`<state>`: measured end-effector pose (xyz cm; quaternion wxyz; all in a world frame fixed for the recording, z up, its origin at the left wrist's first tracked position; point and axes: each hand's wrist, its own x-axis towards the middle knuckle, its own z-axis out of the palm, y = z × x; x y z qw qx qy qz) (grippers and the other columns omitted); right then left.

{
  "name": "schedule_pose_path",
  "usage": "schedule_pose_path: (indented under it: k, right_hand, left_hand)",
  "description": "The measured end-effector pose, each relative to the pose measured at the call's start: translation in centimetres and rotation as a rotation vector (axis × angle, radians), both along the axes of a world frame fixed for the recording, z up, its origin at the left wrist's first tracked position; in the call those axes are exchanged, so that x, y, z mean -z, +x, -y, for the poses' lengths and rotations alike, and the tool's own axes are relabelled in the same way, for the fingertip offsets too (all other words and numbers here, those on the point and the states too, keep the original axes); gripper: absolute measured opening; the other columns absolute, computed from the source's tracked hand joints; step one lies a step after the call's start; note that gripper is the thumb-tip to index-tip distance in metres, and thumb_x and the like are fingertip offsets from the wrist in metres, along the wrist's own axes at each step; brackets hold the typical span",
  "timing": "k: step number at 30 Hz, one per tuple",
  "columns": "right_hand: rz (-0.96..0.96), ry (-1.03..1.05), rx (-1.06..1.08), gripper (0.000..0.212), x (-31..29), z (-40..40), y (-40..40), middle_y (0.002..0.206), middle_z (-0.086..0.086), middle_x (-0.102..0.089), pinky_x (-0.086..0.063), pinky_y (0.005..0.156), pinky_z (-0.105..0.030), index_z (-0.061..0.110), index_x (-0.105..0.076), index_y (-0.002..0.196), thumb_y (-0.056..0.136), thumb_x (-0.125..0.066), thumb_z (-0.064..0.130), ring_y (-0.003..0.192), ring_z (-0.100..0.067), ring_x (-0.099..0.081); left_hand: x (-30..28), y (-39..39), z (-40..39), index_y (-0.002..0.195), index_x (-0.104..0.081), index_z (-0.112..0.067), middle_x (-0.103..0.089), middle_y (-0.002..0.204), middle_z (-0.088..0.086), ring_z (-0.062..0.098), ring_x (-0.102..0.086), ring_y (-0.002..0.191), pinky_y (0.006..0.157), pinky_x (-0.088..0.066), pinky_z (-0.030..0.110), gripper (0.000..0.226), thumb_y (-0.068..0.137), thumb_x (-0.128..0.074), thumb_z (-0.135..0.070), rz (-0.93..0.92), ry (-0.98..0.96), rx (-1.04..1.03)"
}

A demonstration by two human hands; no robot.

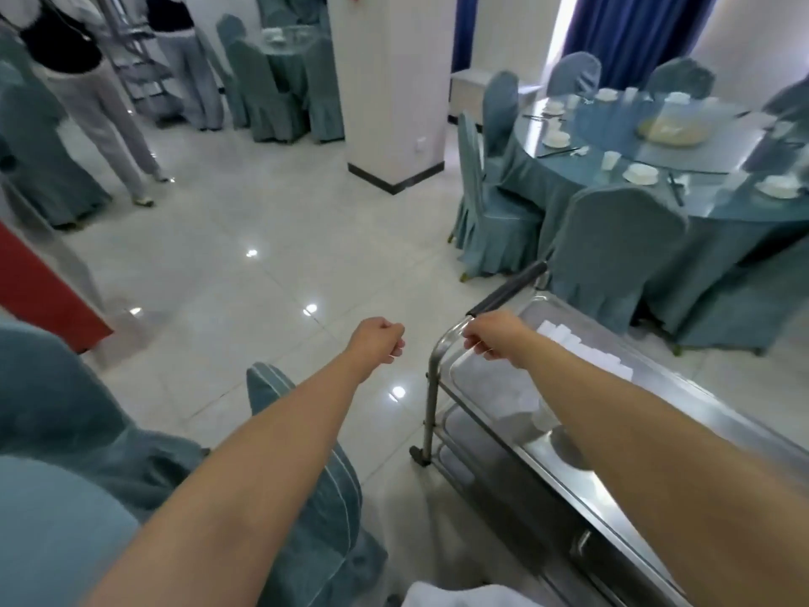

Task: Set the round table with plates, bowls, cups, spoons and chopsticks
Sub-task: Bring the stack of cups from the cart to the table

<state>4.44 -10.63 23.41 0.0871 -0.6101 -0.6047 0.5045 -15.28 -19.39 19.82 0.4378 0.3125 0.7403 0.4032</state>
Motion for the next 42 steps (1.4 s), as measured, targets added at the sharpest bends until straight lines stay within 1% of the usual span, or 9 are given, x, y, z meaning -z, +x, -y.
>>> schedule_pose_path:
  k: [11,15,23,26,28,31,33,36,42]
  right_hand:
    - [0.012,-0.044,0.449,0.010,4.1,-0.5,16.2,0.073,-0.008,-0.066,-0.042,0.051,-0.022,0.007,-0.063,0.083,0.086,-0.054,0.009,0.055,-0.018,-0.056]
    - [-0.041,-0.077,0.537,0.009,6.3,-1.1,19.4,0.076,-0.010,-0.061,-0.046,0.052,-0.026,0.005,-0.060,0.090,0.091,-0.052,0.008,0.058,-0.020,-0.057]
    - [-0.161,-0.313,0.515,0.043,11.3,-3.8,21.3,0.109,-0.018,-0.061,-0.055,0.090,-0.040,0.015,-0.050,0.114,0.093,-0.051,0.053,0.095,-0.030,-0.065]
    - [-0.191,-0.442,0.440,0.056,12.9,-4.7,21.2,0.120,-0.018,-0.055,-0.051,0.097,-0.043,0.021,-0.043,0.123,0.091,-0.042,0.067,0.108,-0.033,-0.059]
    - [-0.203,-0.499,0.427,0.067,14.0,-5.7,21.5,0.122,-0.015,-0.053,-0.050,0.094,-0.041,0.022,-0.043,0.130,0.088,-0.040,0.073,0.106,-0.031,-0.058]
    - [-0.213,-0.558,0.435,0.073,15.7,-6.7,22.0,0.119,-0.012,-0.058,-0.052,0.081,-0.037,0.021,-0.050,0.129,0.083,-0.044,0.077,0.097,-0.028,-0.063]
    - [-0.231,-0.599,0.415,0.072,16.3,-7.3,22.2,0.117,-0.015,-0.061,-0.052,0.074,-0.036,0.021,-0.051,0.127,0.083,-0.043,0.077,0.097,-0.029,-0.064]
    - [-0.245,-0.649,0.367,0.068,17.0,-8.2,22.1,0.119,-0.018,-0.061,-0.053,0.083,-0.038,0.019,-0.051,0.127,0.088,-0.039,0.073,0.103,-0.032,-0.064]
    - [-0.106,-0.608,0.281,0.070,17.6,-9.2,21.2,0.109,-0.015,-0.066,-0.052,0.071,-0.030,0.013,-0.054,0.127,0.094,-0.030,0.069,0.088,-0.026,-0.065]
  left_hand:
    - [3.5,12.4,-6.0,0.078,-0.054,-0.007,-0.062,0.079,0.010,0.017,-0.057,0.059,0.053,-0.041,0.025,0.015,0.092,-0.047,-0.004,0.044,-0.129,0.343]
    - [4.9,15.5,-7.1,0.089,-0.056,-0.008,-0.065,0.085,0.008,0.021,-0.063,0.073,0.057,-0.044,0.025,0.012,0.092,-0.046,-0.012,0.001,-0.208,0.439]
    - [8.6,19.5,-10.1,0.093,-0.059,-0.014,-0.064,0.093,0.004,0.017,-0.064,0.078,0.069,-0.051,0.030,0.021,0.092,-0.050,-0.033,0.148,-0.376,0.294]
    - [9.9,21.0,-10.7,0.119,-0.055,-0.020,-0.059,0.118,0.003,0.022,-0.061,0.104,0.083,-0.051,0.037,0.051,0.092,-0.045,-0.061,0.237,-0.461,0.324]
    - [11.3,22.3,-11.6,0.141,-0.042,-0.025,-0.048,0.138,0.005,0.030,-0.050,0.125,0.085,-0.051,0.040,0.070,0.088,-0.041,-0.072,0.314,-0.514,0.342]
    - [13.2,23.9,-12.5,0.149,-0.032,-0.028,-0.038,0.151,0.007,0.034,-0.038,0.137,0.098,-0.046,0.049,0.083,0.084,-0.039,-0.079,0.411,-0.572,0.322]
    - [14.4,24.8,-12.8,0.146,-0.038,-0.024,-0.044,0.147,0.009,0.033,-0.043,0.133,0.105,-0.041,0.053,0.087,0.081,-0.039,-0.082,0.453,-0.593,0.309]
    - [15.5,25.8,-13.3,0.133,-0.051,-0.023,-0.058,0.131,0.013,0.033,-0.052,0.124,0.108,-0.039,0.051,0.084,0.077,-0.041,-0.085,0.496,-0.580,0.294]
    - [16.4,26.7,-13.9,0.125,-0.055,-0.024,-0.063,0.118,0.008,0.026,-0.061,0.105,0.099,-0.048,0.042,0.077,0.076,-0.046,-0.083,0.502,-0.558,0.231]
